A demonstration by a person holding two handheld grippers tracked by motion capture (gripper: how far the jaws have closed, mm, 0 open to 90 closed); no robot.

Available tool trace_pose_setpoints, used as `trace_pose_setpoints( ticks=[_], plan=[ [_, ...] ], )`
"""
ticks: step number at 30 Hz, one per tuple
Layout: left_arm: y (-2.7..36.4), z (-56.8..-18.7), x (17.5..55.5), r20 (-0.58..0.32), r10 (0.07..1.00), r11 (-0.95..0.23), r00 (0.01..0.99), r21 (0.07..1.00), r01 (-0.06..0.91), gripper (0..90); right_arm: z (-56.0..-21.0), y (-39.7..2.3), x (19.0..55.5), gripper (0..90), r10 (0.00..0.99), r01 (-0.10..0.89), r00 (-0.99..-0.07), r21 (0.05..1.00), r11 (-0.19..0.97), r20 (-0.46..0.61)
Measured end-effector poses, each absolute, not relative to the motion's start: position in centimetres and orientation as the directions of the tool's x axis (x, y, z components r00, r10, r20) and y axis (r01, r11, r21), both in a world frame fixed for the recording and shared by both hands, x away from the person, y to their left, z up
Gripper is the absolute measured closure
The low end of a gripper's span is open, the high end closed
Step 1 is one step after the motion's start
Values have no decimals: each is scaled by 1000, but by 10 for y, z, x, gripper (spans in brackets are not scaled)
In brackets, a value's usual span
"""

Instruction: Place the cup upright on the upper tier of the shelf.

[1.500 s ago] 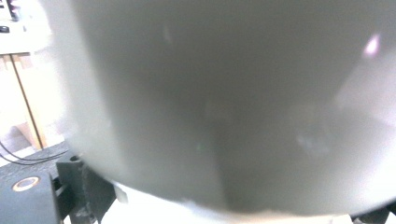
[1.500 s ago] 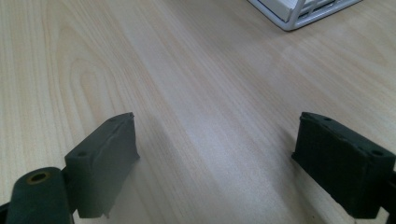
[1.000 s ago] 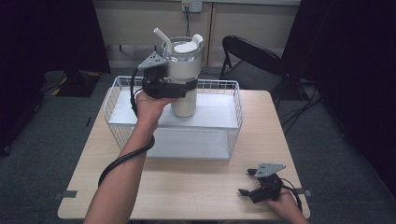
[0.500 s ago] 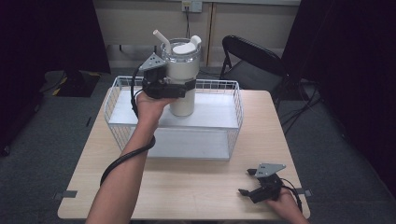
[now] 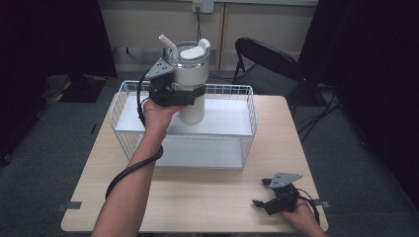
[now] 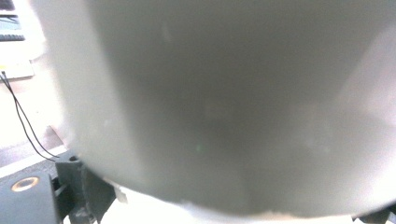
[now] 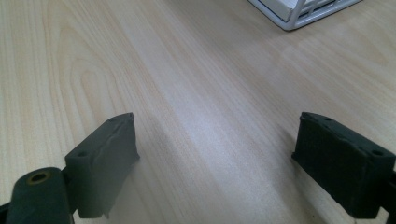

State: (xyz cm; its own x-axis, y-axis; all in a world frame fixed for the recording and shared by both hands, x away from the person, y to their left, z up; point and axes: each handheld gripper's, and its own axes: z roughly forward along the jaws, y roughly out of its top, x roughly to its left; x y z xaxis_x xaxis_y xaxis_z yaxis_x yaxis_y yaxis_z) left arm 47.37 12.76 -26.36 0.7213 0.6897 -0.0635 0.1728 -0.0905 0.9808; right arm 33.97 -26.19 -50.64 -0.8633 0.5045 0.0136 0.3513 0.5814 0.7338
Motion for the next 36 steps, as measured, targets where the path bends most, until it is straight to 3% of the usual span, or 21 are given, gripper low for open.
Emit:
trace_pose_setpoints(
  ticks=[17,36],
  plan=[
    [128,-264,468,-9,678,-145,735,979,146,88,-506,-262,340,124,504,351,-863,733,582,13],
    [133,-275,462,-56,693,-154,719,963,223,79,-506,-262,340,124,505,351,-863,734,582,13]
  ],
)
